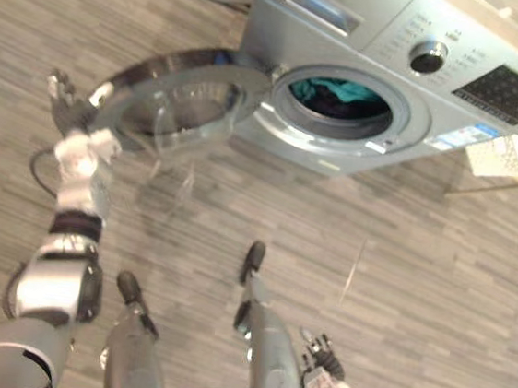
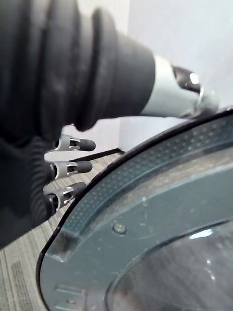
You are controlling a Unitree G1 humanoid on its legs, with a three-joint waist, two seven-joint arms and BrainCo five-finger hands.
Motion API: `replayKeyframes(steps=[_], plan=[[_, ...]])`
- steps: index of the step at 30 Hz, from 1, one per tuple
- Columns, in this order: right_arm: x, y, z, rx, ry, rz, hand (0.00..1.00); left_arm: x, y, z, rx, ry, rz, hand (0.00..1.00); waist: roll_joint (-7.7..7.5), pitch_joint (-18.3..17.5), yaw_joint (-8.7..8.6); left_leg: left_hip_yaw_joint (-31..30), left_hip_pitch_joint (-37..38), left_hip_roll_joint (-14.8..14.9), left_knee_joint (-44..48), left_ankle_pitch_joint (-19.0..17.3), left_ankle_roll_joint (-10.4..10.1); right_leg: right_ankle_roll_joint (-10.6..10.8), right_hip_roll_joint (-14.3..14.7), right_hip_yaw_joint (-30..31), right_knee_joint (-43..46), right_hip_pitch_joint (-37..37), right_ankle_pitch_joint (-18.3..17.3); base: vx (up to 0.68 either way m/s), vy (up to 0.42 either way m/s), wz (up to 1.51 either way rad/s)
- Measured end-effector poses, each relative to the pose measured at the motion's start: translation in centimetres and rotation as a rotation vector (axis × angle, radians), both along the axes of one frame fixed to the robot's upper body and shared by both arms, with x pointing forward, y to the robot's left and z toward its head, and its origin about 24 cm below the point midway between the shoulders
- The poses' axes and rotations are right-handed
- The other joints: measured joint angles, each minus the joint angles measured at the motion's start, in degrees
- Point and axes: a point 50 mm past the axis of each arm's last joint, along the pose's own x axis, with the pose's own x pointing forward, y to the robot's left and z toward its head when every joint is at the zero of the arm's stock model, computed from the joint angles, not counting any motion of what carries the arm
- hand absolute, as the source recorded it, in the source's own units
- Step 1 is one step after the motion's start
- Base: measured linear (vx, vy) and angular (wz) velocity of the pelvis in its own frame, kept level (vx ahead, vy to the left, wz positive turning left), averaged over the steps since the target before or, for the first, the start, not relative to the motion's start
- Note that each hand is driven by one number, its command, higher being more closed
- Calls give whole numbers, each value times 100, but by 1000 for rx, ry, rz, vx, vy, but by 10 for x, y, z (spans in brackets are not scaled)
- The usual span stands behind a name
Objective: Pick up the laundry basket with both hands and put the clothes into the washing machine.
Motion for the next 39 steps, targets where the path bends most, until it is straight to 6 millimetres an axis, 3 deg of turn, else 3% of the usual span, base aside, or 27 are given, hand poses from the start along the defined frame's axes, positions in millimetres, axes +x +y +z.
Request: replayKeyframes(steps=[2,3,4,6,7,9,11,13,14,16,20,22,24,25,28,33,37,39], plan=[[-6,4,-1,18,3,-18,0,-21,-26,-44,-135,46,-74,0,22,-118,36,15,318,-57,-11,-105,51,230,-91,-158,-2,437,-194,71,130,36],[-13,7,-4,30,22,-28,0,-39,-47,-75,-161,116,-157,0,22,-366,84,6,379,-136,-9,-221,90,388,-195,-246,-2,562,-369,47,97,35],[-15,8,-5,39,28,-35,0,-49,-57,-87,-164,152,-204,0,29,-467,130,3,404,-185,-12,-246,111,437,-245,-248,-2,593,-412,65,112,32],[-17,5,-7,50,31,-46,0,-85,-103,-128,-132,300,-462,0,185,-650,168,-5,587,-366,-13,-258,135,482,-431,-259,-2,818,-465,42,105,18],[-17,4,-8,48,38,-47,0,-93,-116,-135,-121,331,-544,0,221,-689,157,-6,643,-403,-13,-265,142,490,-465,-258,-2,874,-471,9,100,6],[-23,-2,-13,42,80,-57,0,-118,-168,-153,-62,444,-869,0,338,-877,19,-14,880,-486,-6,-353,151,599,-536,-259,-2,1099,-566,0,75,-9],[-29,-5,-18,41,123,-53,0,-137,-204,-154,-50,462,-1118,0,438,-1034,-182,-7,1029,-489,-12,-417,118,615,-526,-239,-2,1200,-650,-7,23,-17],[-38,-10,-22,32,164,-61,0,-150,-239,-136,-116,379,-1353,0,580,-1178,-375,-5,1129,-482,-49,-468,49,572,-508,-228,-4,1250,-728,-7,-2,-14],[-46,-15,-24,26,195,-69,0,-154,-260,-117,-166,293,-1459,0,659,-1222,-472,2,1249,-484,-130,-470,45,577,-488,-215,-5,1331,-751,-17,-7,-15],[-68,-24,-28,14,267,-95,0,-150,-282,-83,-237,130,-1551,0,769,-1323,-554,-5,1465,-483,-325,-473,29,628,-418,-223,-42,1491,-851,-18,-16,-13],[-97,-32,-34,16,369,-147,0,-137,-277,-68,-227,60,-1536,0,944,-1485,-586,-53,1691,-464,-529,-439,-29,604,-325,-229,-44,1616,-906,20,-18,-8],[-112,-33,-36,19,432,-149,0,-133,-268,-74,-228,82,-1494,0,1012,-1515,-585,-147,1817,-466,-620,-412,-67,576,-298,-269,-43,1739,-915,43,-4,6],[-114,-32,-37,21,442,-146,0,-133,-267,-76,-229,91,-1488,0,1013,-1516,-585,-155,1847,-466,-626,-400,-83,575,-291,-281,-43,1760,-919,45,9,7],[-120,-31,-38,35,469,-161,0,-133,-256,-89,-254,138,-1425,0,991,-1510,-594,-194,1947,-468,-687,-394,-87,578,-292,-366,-43,1887,-938,43,12,10],[-122,-29,-39,44,477,-165,0,-134,-242,-100,-261,175,-1374,0,970,-1506,-601,-273,1953,-469,-705,-391,-81,597,-292,-425,-40,1938,-939,44,11,13],[-116,-27,-40,58,482,-151,0,-137,-195,-140,-231,341,-1182,0,959,-1509,-577,-337,1967,-467,-706,-370,-36,607,-293,-547,-8,1987,-945,51,2,4],[-102,-23,-41,63,456,-116,0,-154,-135,-197,-150,639,-920,0,832,-1431,-536,-414,2055,-475,-697,-420,-25,606,-291,-575,-25,2089,-946,0,0,0],[-92,-21,-41,55,443,-70,0,-177,-93,-229,-110,853,-728,0,763,-1412,-486,-425,2066,-479,-698,-430,-17,607,-295,-607,-42,2105,-948,-6,-5,2]])
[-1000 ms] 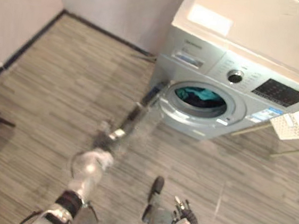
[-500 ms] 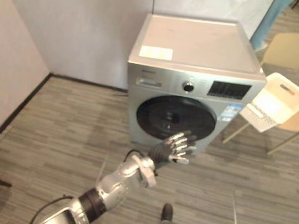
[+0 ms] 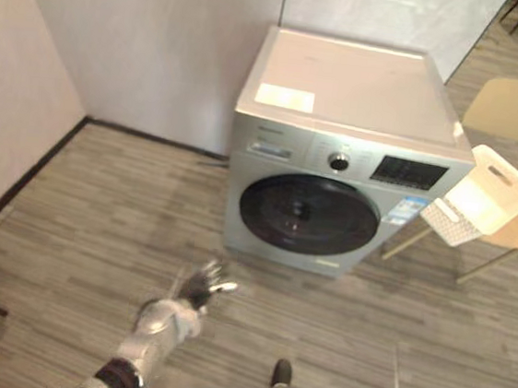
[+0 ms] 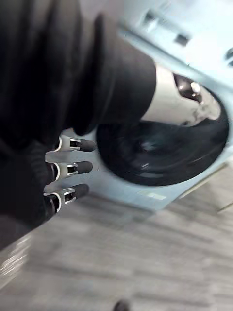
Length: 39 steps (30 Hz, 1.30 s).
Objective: Pick up the laundry basket with both hands and put the clothes into the washing machine.
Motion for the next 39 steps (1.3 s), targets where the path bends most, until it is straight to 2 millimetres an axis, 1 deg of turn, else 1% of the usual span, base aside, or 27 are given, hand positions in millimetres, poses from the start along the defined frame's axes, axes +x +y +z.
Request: replayKeyframes(steps=[4,8,9,11,13,14,15,16,17,18,21,23,24,25,26,27,28,29,30,31,33,34,35,36,37,38,39], plan=[[16,-4,2,-36,-15,104,0,-73,65,-34,199,313,312,0,8,53,224,-113,78,-9,-3,-27,9,45,-26,-131,29,170,-54,5,-9,12],[27,-12,4,-58,-36,103,0,-122,77,-42,254,459,374,0,44,140,374,-571,51,-145,99,-152,122,100,-253,-597,169,533,-286,17,43,65],[27,-14,5,-61,-40,82,0,-134,74,-44,251,499,370,0,30,217,481,-741,8,-206,222,-283,198,55,-449,-710,658,494,-564,13,171,74],[33,-18,6,-73,-55,62,0,-147,64,-48,233,544,358,0,68,287,556,-1039,-45,-326,408,-479,331,-88,-870,-696,1768,276,-797,14,171,84],[42,-26,10,-97,-90,50,0,-160,64,-48,235,570,367,0,91,339,579,-1407,-32,-358,523,-548,407,-512,-1150,-99,3094,-150,-548,18,164,90],[47,-25,11,-88,-115,28,0,-162,67,-48,245,571,372,0,45,387,587,-1655,29,-402,538,-558,464,-712,-1192,567,3809,-430,-38,50,157,101],[54,-19,12,-68,-148,16,0,-156,68,-47,249,554,376,0,120,484,606,-1876,77,-422,616,-575,598,-496,-1173,1135,4473,-757,363,57,82,90],[57,-18,12,-64,-158,9,0,-156,67,-47,248,549,379,0,71,505,619,-1964,78,-392,671,-613,643,-398,-1139,1267,4731,-873,104,60,13,83],[62,-10,12,-49,-178,-1,0,-153,70,-46,259,538,383,0,-19,561,625,-2179,12,-356,830,-725,678,-245,-987,1415,5153,-1119,-960,74,-34,88],[66,-8,14,-43,-197,13,0,-147,69,-46,255,525,379,0,-32,568,618,-2383,-32,-371,837,-769,650,-290,-887,1463,4904,-1215,-1369,86,-34,101],[70,-7,16,-49,-216,14,0,-136,69,-44,268,501,380,0,-23,575,548,-2791,-78,-406,874,-871,534,-313,-871,2319,3391,-1275,-1431,177,-120,94],[73,-7,17,-58,-229,34,0,-125,71,-42,285,470,377,0,-21,575,497,-3107,-220,-280,1098,-1091,317,-219,-772,2826,2954,-1286,-1382,213,-352,84],[75,-5,17,-57,-231,57,0,-118,72,-41,295,447,373,0,-26,574,496,-3244,-234,-171,1145,-1183,189,24,-700,2896,2845,-1253,-1354,272,-551,95],[76,-1,17,-52,-225,94,0,-111,73,-38,310,413,359,0,-67,550,494,-3416,-223,0,1110,-1264,72,486,-616,2652,2766,-1183,-1441,209,-473,74],[74,2,16,-44,-218,107,0,-108,74,-37,314,399,366,0,-113,520,490,-3470,-205,92,1050,-1274,70,461,-532,2457,2777,-1140,-1534,268,-628,65],[80,-5,18,-64,-220,135,0,-105,64,-39,282,395,386,0,146,505,580,-3540,-159,478,1093,-1121,17,593,-238,2101,3139,-1237,-2034,278,-597,37],[84,-14,21,-96,-223,168,0,-103,48,-41,227,388,406,0,282,468,566,-3481,-456,670,1377,-565,234,483,-31,1947,3257,-1268,-2129,352,-681,29],[87,-17,23,-110,-227,195,0,-101,43,-41,205,381,420,0,289,468,538,-3466,-645,716,1507,-261,427,439,34,1861,3219,-1223,-2147,315,-550,47],[95,-20,26,-125,-243,215,0,-95,39,-40,189,368,423,0,384,438,482,-3313,-900,852,1772,409,758,251,158,1539,2970,-939,-2158,350,-553,67],[95,-21,26,-130,-239,217,0,-92,39,-39,181,357,434,0,416,464,500,-2923,-1165,1074,2403,767,878,35,285,1211,2538,-463,-2060,286,-416,62],[93,-18,25,-127,-241,219,0,-96,42,-39,204,353,455,0,355,491,547,-1869,-1336,1375,3463,398,843,-211,545,940,1835,314,-1882,350,-495,35],[97,-17,26,-132,-251,219,0,-94,47,-37,220,340,460,0,304,503,615,-1056,-1329,1463,3834,110,874,-242,641,857,1585,633,-1862,311,-408,24],[98,-17,26,-131,-242,220,0,-93,47,-37,221,339,454,0,304,508,649,-738,-1348,1433,3933,-102,870,-256,683,837,1511,713,-1861,227,-214,20],[96,-15,25,-129,-235,217,0,-92,42,-37,207,338,451,0,340,527,683,-371,-1481,1154,3976,-506,736,-270,738,752,1375,820,-1867,161,-103,20],[99,-14,25,-129,-243,213,0,-91,40,-37,200,339,449,0,371,547,680,-327,-1586,924,3920,-665,642,-278,746,685,1331,849,-1871,172,-69,37],[99,-16,26,-133,-243,203,0,-87,36,-37,200,334,424,0,456,578,674,-144,-1763,449,3554,-691,609,-277,760,524,1320,857,-1875,152,-9,66],[97,-16,25,-130,-239,182,0,-89,36,-39,206,354,404,0,497,559,625,355,-1672,237,2920,-735,937,-269,822,365,1317,880,-1886,146,-5,91]])
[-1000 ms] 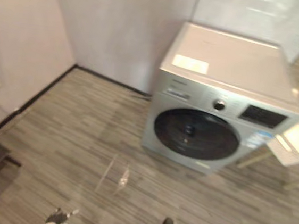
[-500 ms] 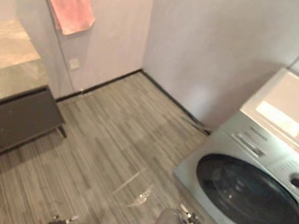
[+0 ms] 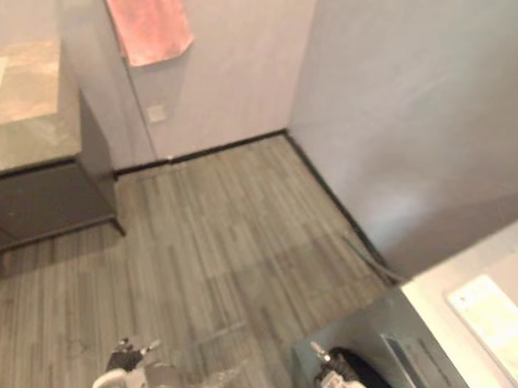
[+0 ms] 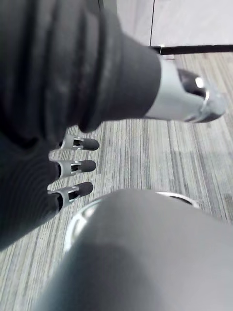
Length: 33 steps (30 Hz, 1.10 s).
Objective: Pick up the laundry basket with both hands and put the clothes into the washing machine.
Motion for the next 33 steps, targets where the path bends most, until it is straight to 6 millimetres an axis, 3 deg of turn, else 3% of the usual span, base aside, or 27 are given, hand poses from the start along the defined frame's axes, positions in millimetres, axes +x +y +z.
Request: replayKeyframes(steps=[1,2,3,6,7,10,14,17,19,21,24,25,27,28,31,33], plan=[[-1,3,-1,10,0,-10,0,0,1,-1,4,11,-15,0,-19,-17,-44,46,124,-167,-408,8,5,5,-7,-83,9,10,-11,148,-1,107],[1,8,-1,28,-7,-17,0,1,5,0,15,10,-32,0,-204,53,-4,83,498,-546,-1318,184,154,-7,-124,-133,41,1,-14,134,-22,96],[1,15,-3,49,-7,-22,0,1,15,2,35,8,-25,0,-418,104,38,-20,732,-856,-2028,646,216,-65,-230,-124,73,-8,-13,105,-15,76],[5,33,-4,92,-21,-13,0,-10,27,1,57,48,-10,0,-531,48,65,-247,1155,-1095,-2983,1140,158,-314,-157,62,-113,172,-11,66,-86,48],[5,38,-4,102,-21,-4,0,-11,28,0,56,51,-2,0,-618,-5,69,-260,1265,-1142,-3161,1206,121,-275,-154,46,-178,276,-13,22,-92,25],[6,48,-5,117,-19,30,0,-7,19,0,33,43,-3,0,-564,-29,78,-386,1432,-1126,-3464,1413,59,-268,-85,7,-114,336,-4,-12,-107,15],[4,46,-5,108,-11,33,0,-3,12,-1,31,42,-52,0,-536,-53,37,-542,1442,-1109,-3499,1475,29,-258,-67,-40,-25,357,-12,-27,-105,6],[6,35,-4,75,-13,47,0,-1,6,-1,39,50,-133,0,-382,-9,-22,-665,1539,-983,-3491,1358,83,-200,-251,-92,1798,-395,-41,-23,17,12],[6,36,-4,76,-13,49,0,2,10,0,55,44,-160,0,-547,93,-20,-730,1733,-1033,-3475,1314,124,-49,-459,190,2925,-813,100,-10,28,26],[4,38,-5,72,-4,76,0,4,16,1,79,49,-189,0,-653,90,-83,-902,1762,-1026,-3482,1269,171,-15,-438,774,3442,-1174,-392,-24,-16,43],[4,39,-5,66,1,94,0,5,16,2,78,45,-199,0,-660,91,-97,-1108,1697,-1024,-3498,1269,83,-95,-413,1083,2388,-1192,-649,-72,-49,38],[4,38,-5,66,1,94,0,5,16,2,78,45,-200,0,-664,88,-115,-1182,1683,-1050,-3498,1276,61,-137,-391,1196,1917,-1108,-591,-16,-145,43],[-3,41,-8,78,25,92,0,6,19,2,90,45,-214,0,-821,-15,-90,-1287,1622,-1248,-3499,1340,-46,-137,-461,1313,931,-998,-198,46,-176,41],[-6,39,-9,78,43,94,0,5,16,1,85,53,-221,0,-824,-45,-91,-1361,1624,-1247,-3499,1367,-85,136,-477,1351,894,-952,-77,93,-155,27],[-10,24,-9,37,72,106,0,0,2,-2,50,67,-230,0,-350,-272,5,-1357,1444,-880,-3493,1418,-262,23,-38,1217,59,-735,209,96,-152,-7],[-11,24,-9,36,72,103,0,-1,0,-3,43,71,-231,0,-311,-304,-31,-1529,1313,-724,-3431,1407,-308,1,100,948,-178,-611,249,112,-136,33]])
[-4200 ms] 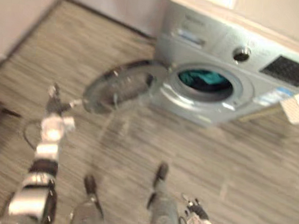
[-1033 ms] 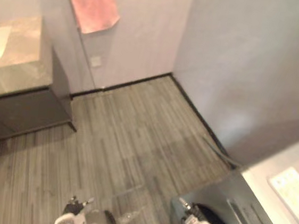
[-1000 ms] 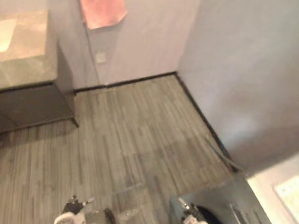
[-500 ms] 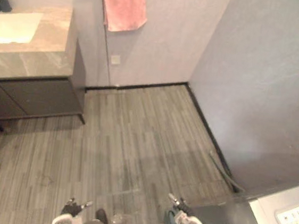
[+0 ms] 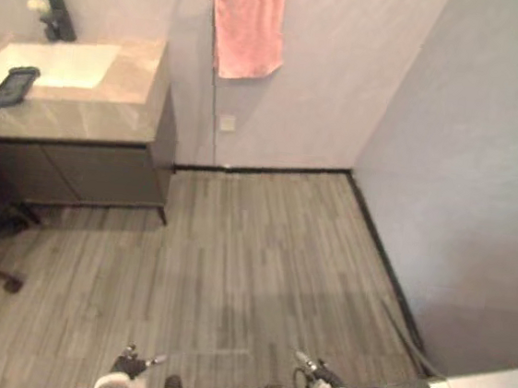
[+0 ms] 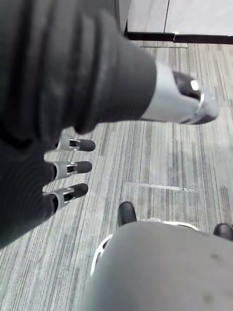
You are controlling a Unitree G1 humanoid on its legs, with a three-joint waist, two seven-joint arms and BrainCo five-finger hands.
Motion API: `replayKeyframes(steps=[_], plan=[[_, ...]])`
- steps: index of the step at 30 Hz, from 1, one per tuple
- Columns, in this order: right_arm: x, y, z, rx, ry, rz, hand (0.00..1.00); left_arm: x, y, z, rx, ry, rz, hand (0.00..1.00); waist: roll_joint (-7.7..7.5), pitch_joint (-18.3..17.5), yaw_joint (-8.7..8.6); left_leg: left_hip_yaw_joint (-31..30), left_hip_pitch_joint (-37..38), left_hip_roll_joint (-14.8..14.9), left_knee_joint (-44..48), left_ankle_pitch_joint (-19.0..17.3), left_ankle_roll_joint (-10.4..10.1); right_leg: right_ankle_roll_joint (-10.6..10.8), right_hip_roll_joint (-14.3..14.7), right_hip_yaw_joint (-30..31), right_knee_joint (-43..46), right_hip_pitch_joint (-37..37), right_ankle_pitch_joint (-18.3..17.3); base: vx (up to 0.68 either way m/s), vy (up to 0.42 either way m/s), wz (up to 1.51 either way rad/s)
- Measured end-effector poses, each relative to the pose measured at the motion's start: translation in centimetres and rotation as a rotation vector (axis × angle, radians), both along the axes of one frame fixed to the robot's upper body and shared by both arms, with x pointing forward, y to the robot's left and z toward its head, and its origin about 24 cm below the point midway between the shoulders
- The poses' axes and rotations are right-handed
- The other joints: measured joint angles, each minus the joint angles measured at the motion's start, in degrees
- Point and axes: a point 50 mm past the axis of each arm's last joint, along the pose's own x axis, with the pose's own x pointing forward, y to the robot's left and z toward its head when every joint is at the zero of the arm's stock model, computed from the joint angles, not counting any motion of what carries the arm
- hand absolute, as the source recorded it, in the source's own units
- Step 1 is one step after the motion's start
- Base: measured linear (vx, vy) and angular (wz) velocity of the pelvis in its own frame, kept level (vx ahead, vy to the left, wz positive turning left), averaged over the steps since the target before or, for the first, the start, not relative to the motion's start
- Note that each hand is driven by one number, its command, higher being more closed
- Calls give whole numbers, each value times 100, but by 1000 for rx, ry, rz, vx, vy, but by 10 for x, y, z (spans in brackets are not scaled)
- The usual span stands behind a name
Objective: Pick up the laundry basket with both hands and put the clothes into the washing machine.
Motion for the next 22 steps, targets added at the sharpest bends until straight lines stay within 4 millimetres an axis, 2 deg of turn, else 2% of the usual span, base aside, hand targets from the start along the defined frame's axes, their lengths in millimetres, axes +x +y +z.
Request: replayKeyframes(steps=[1,3,4,6,8,11,12,13,18,22], plan=[[-1,1,-1,4,3,-1,0,1,1,0,2,-3,-1,0,-40,16,-8,-79,-97,47,168,-32,-39,-21,24,-64,-20,49,9,128,-141,67],[-4,3,-2,9,17,-7,0,9,7,3,18,-27,-2,0,-126,140,32,-273,-426,227,1058,-335,-149,-115,102,-287,-66,274,79,120,-142,50],[-5,4,-3,15,28,-17,0,15,10,5,23,-47,18,0,-171,254,67,-295,-668,348,1741,-518,-134,-128,154,-444,-103,468,84,84,-118,38],[-6,3,-4,20,28,-44,0,17,10,7,12,-68,53,0,-119,313,135,-283,-885,455,2359,-646,-108,-136,205,-508,-122,633,80,54,-69,29],[-6,0,-3,16,26,-63,0,17,8,6,2,-69,63,0,-68,314,179,-256,-809,394,2107,-640,-108,-130,163,-530,-127,660,69,30,-9,15],[-11,-4,-5,19,43,-102,0,14,6,5,-9,-60,76,0,-37,312,167,-113,-476,225,1255,-374,-84,-121,54,-599,-123,582,10,-5,22,18],[-18,-7,-7,28,71,-148,0,6,6,3,-20,-39,103,0,21,330,165,-34,-51,50,218,135,-40,-109,-11,-629,-115,521,17,-77,56,10],[-22,-10,-8,28,85,-177,0,3,8,2,-24,-26,134,0,47,339,163,25,101,4,-81,275,-30,-100,-14,-639,-114,518,13,-69,49,4],[-37,-11,-11,22,124,-201,0,-4,8,0,-36,-4,134,0,29,260,11,24,111,-79,-83,249,9,-39,-90,-662,-153,527,-52,-55,45,-1],[-43,-11,-12,25,137,-219,0,-4,8,-1,-38,-2,105,0,-15,189,2,20,31,-144,-84,176,57,14,-104,-652,-287,517,-1,-9,46,2]])
